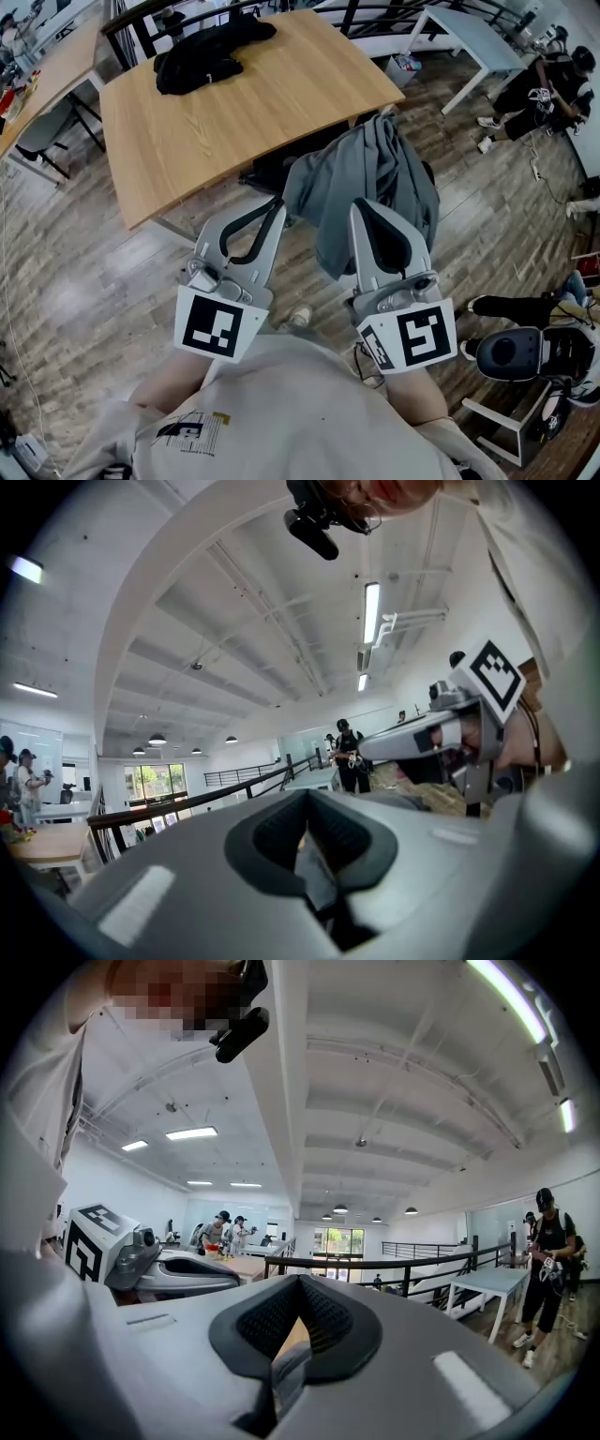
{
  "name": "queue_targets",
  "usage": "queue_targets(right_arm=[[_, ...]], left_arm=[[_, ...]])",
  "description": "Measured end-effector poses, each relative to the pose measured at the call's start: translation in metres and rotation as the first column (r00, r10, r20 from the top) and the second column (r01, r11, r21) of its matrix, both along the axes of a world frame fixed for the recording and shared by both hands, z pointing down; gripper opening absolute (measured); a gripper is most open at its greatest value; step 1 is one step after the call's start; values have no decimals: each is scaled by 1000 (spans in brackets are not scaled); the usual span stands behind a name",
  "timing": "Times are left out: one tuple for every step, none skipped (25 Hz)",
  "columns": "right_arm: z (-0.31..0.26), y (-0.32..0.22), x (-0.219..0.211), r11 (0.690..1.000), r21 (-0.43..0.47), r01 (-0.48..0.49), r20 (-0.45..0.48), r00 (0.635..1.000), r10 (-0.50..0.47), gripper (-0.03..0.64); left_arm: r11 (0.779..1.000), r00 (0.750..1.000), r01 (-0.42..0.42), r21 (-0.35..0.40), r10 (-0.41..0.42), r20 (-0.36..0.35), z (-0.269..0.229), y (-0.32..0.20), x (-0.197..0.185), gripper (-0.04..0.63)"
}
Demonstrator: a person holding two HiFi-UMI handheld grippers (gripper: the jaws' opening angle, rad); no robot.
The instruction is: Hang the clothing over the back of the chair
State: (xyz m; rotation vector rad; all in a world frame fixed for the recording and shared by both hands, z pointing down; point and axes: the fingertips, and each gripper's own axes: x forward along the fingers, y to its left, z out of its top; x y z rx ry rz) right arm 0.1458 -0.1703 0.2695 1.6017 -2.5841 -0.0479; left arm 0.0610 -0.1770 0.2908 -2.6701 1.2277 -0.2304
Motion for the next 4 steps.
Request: queue_targets(right_arm=[[0,0,0,1000,0,-1,-2,1000,1,2],[1,1,0,1000,0,-2,-3,1000,2,2],[1,1,1,1000,0,-3,-5,1000,3,2],[2,2,1,1000,-1,-5,-6,1000,5,2]], left_arm=[[1000,1000,-1,-3,1,1,1,0,0,0],[1000,1000,-3,-4,3,3,3,0,0,0],[1000,1000,-4,-4,4,6,4,1,0,0],[1000,1000,-5,-5,5,9,5,1,0,0]])
